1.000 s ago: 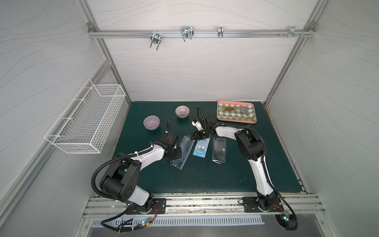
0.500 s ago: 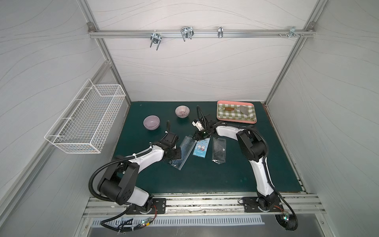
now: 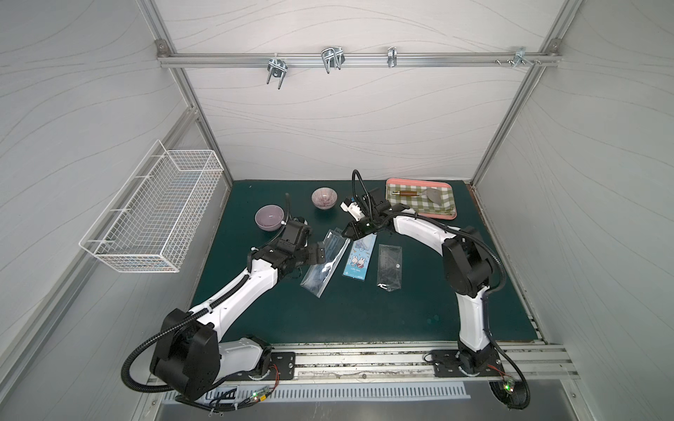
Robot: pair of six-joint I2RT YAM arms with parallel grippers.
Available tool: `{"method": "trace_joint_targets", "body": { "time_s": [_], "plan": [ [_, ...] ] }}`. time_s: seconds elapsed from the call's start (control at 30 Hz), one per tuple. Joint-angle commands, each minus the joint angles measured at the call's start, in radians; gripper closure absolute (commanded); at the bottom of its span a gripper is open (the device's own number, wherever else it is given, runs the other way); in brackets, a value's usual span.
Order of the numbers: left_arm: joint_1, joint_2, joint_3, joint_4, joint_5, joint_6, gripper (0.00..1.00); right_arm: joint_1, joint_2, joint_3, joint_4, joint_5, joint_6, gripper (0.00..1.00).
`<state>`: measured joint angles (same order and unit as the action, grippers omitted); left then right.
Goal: Open the ruler set and take out the ruler
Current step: Pick up the ruler set bag from the center of the board.
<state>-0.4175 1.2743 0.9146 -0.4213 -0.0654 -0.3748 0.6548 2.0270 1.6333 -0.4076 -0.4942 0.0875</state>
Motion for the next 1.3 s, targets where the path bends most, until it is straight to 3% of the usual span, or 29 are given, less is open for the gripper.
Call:
{"method": "trace_joint_targets", "body": {
  "time_s": [0.0, 0.13, 0.3, 0.57, 0.73, 1.0, 1.27],
  "plan": [
    [0.017, 0.03, 0.129, 0.029, 0.032, 0.057, 0.01, 0.016, -0.08, 0.036, -0.09, -0.022, -0.099, 1.0],
    [0.065, 0.027, 0.201, 0.047, 0.109, 0.084, 0.01, 0.017, -0.124, 0.054, -0.127, -0.035, -0.137, 1.0],
    [0.173, 0.002, 0.239, 0.073, 0.287, 0.106, 0.02, 0.023, -0.183, 0.066, -0.147, -0.097, -0.198, 1.0],
    [0.287, -0.005, 0.321, 0.097, 0.604, 0.26, 0.02, 0.027, -0.216, 0.111, -0.228, -0.139, -0.357, 1.0],
    [0.295, -0.032, 0.321, 0.098, 0.782, 0.416, 0.03, 0.027, -0.213, 0.174, -0.324, -0.172, -0.488, 1.0],
    [0.296, -0.022, 0.319, 0.041, 0.92, 0.649, 0.08, 0.018, -0.193, 0.303, -0.517, -0.196, -0.658, 1.0],
    [0.296, 0.029, 0.358, 0.041, 1.042, 0.782, 0.07, 0.017, -0.186, 0.399, -0.643, -0.17, -0.744, 1.0]
  ]
}}
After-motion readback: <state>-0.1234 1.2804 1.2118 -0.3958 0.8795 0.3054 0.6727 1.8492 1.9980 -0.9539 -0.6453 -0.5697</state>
